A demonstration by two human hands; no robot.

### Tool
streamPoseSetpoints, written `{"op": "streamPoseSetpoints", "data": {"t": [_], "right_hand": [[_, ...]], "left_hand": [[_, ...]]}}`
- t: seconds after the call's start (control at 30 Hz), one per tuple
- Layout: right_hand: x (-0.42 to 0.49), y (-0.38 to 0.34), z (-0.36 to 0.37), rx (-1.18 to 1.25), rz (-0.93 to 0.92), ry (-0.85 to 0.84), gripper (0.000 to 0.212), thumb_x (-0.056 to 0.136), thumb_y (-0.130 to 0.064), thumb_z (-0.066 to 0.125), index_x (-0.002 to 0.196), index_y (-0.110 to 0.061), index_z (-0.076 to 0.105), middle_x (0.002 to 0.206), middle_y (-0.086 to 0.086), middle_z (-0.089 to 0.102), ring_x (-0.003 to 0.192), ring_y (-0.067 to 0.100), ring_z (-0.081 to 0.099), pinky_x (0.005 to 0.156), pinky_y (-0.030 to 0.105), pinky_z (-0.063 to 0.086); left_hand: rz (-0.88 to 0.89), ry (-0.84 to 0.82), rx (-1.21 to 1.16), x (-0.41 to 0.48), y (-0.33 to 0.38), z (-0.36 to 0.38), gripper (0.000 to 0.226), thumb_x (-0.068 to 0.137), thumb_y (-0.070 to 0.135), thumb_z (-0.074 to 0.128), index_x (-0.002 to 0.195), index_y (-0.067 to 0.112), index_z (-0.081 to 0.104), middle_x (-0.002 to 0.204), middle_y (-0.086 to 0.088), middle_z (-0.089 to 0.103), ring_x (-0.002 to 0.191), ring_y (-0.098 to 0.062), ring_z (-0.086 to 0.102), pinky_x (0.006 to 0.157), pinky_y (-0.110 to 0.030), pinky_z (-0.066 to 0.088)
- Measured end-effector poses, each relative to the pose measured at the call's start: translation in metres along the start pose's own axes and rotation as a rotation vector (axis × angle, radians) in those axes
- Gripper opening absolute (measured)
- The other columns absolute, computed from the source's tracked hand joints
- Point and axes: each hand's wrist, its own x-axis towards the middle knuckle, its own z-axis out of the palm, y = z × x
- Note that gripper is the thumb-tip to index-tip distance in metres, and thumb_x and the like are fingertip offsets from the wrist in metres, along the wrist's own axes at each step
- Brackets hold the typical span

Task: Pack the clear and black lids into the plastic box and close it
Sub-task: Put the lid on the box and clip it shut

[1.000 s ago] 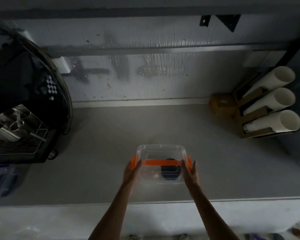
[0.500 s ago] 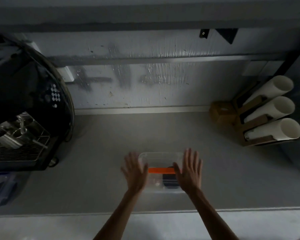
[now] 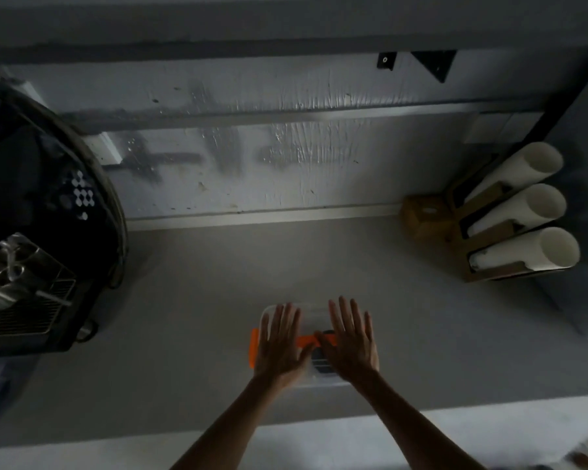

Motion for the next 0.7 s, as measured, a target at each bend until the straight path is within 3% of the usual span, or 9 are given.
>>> {"op": "streamPoseSetpoints", "data": {"t": [0.13,0.23,0.3,0.37,0.43,0.5,0.53,0.6,0.7], "right_hand": [[0.002,0.003,-0.026,0.346,0.026,-0.103,0.068,0.102,-0.045,0.034,0.157,-0.019,0.003,0.165,0.0,-0.001,0.153,0.017,-0.006,0.124,0.044,-0.006],[-0.005,0.014,-0.042,0.641,0.134,0.06,0.067,0.101,-0.032,0.046,0.156,-0.012,0.012,0.165,0.005,0.008,0.153,0.019,0.003,0.125,0.041,-0.001],[-0.016,0.024,-0.047,0.785,0.286,0.083,0.075,0.098,-0.027,0.055,0.156,-0.011,0.011,0.165,0.007,0.007,0.153,0.022,0.004,0.124,0.044,0.005],[-0.031,0.034,-0.045,1.139,0.409,-0.029,0.083,0.097,-0.026,0.057,0.157,-0.017,0.0,0.165,0.006,0.003,0.152,0.025,0.01,0.124,0.046,0.009],[-0.043,0.043,-0.038,1.387,0.456,-0.19,0.079,0.099,-0.031,0.05,0.157,-0.02,-0.003,0.164,0.002,0.008,0.15,0.022,0.016,0.122,0.044,0.011],[-0.049,0.044,-0.028,1.367,0.414,-0.301,0.07,0.099,-0.038,0.049,0.157,-0.027,0.011,0.16,-0.01,0.02,0.148,0.012,0.019,0.123,0.043,0.01],[-0.05,0.041,-0.021,1.402,0.404,-0.32,0.069,0.097,-0.034,0.055,0.155,-0.029,0.018,0.158,-0.009,0.028,0.146,0.015,0.026,0.123,0.047,0.015],[-0.05,0.034,-0.009,1.507,0.438,-0.281,0.072,0.091,-0.024,0.066,0.152,-0.027,0.028,0.148,0.006,0.047,0.133,0.027,0.049,0.115,0.054,0.034],[-0.056,0.024,-0.001,1.525,0.465,-0.175,0.061,0.077,-0.042,0.078,0.132,-0.039,0.052,0.124,-0.003,0.065,0.112,0.021,0.064,0.097,0.047,0.051]], "left_hand": [[0.08,0.012,-0.155,-0.003,-0.012,-0.014,0.088,0.087,0.071,0.015,0.154,0.016,-0.001,0.158,-0.002,-0.018,0.151,-0.027,-0.01,0.124,-0.043,-0.007],[0.087,0.142,-0.175,-0.016,-0.021,-0.02,0.097,0.079,0.078,0.0,0.153,0.016,-0.004,0.162,-0.013,-0.011,0.15,-0.031,-0.01,0.124,-0.047,0.001],[-0.078,0.205,-0.326,-0.029,-0.026,-0.023,0.111,0.069,0.087,0.001,0.153,0.014,-0.003,0.162,-0.015,-0.007,0.151,-0.032,-0.007,0.124,-0.048,0.004],[-0.332,0.17,-0.582,-0.039,-0.03,-0.027,0.14,0.047,0.101,0.009,0.154,0.01,0.0,0.161,-0.018,-0.008,0.151,-0.033,-0.007,0.123,-0.046,0.004],[-0.53,0.087,-0.748,-0.046,-0.031,-0.026,0.152,0.038,0.1,0.035,0.154,0.009,-0.001,0.161,-0.02,-0.01,0.15,-0.033,-0.008,0.123,-0.044,0.004],[-0.641,0.063,-0.879,-0.05,-0.032,-0.02,0.125,0.066,0.07,0.067,0.154,0.011,0.002,0.162,-0.017,-0.002,0.151,-0.03,0.001,0.124,-0.042,0.01],[-0.666,0.036,-0.967,-0.052,-0.034,-0.015,0.112,0.074,0.054,0.073,0.154,0.013,0.007,0.162,-0.013,0.008,0.151,-0.028,0.01,0.124,-0.042,0.015],[-0.683,-0.037,-1.191,-0.053,-0.034,-0.009,0.083,0.081,0.046,0.071,0.146,0.014,0.032,0.15,-0.007,0.038,0.142,-0.028,0.035,0.12,-0.045,0.028],[-0.821,0.185,-1.405,-0.051,-0.02,0.002,0.019,0.089,0.024,0.066,0.098,0.007,0.065,0.102,-0.017,0.068,0.101,-0.032,0.063,0.096,-0.042,0.051]]}}
